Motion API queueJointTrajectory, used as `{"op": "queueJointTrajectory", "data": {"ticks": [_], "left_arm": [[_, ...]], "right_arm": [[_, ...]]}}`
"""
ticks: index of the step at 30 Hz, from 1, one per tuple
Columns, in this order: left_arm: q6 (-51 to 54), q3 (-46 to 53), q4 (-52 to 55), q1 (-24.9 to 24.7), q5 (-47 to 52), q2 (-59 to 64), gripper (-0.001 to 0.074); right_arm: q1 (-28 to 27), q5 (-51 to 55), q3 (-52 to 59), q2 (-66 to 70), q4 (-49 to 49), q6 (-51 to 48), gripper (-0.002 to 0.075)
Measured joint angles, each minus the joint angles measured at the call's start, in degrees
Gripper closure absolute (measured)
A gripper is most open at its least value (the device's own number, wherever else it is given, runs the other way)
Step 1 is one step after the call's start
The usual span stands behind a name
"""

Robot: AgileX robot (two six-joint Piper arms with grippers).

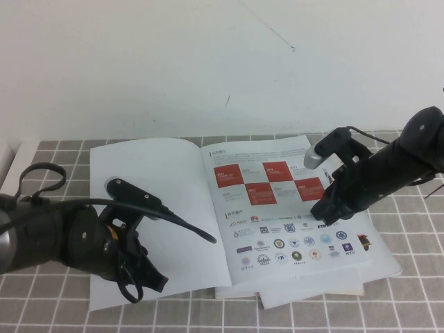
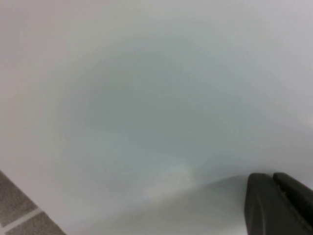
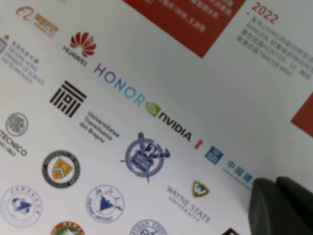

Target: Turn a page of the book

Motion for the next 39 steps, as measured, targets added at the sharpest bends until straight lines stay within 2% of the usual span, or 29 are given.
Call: {"op": "queueJointTrajectory", "data": {"ticks": [6,14,20,28,34,39], "left_arm": [[0.00,0.00,0.13,0.00,-0.10,-0.88,0.0739],[0.00,0.43,0.13,0.00,-0.38,-8.68,0.0739],[0.00,0.43,0.13,0.00,0.50,-18.91,0.0739],[0.00,0.43,0.13,0.00,4.52,-38.99,0.0739],[0.00,0.43,0.13,0.00,13.88,-54.49,0.0739],[0.97,0.43,-4.01,0.00,22.25,-62.16,0.0739]], "right_arm": [[1.03,2.76,-0.47,-0.97,-8.23,6.99,0.0726],[2.83,4.80,0.52,-4.71,-8.28,7.83,0.0727],[2.89,5.93,0.54,-17.46,-3.52,7.83,0.0727],[2.89,11.27,0.54,-36.39,-1.38,11.54,0.0727],[2.89,13.10,1.20,-48.95,-1.29,13.41,0.0727],[2.89,13.49,8.60,-60.86,-1.98,14.22,0.0727]]}}
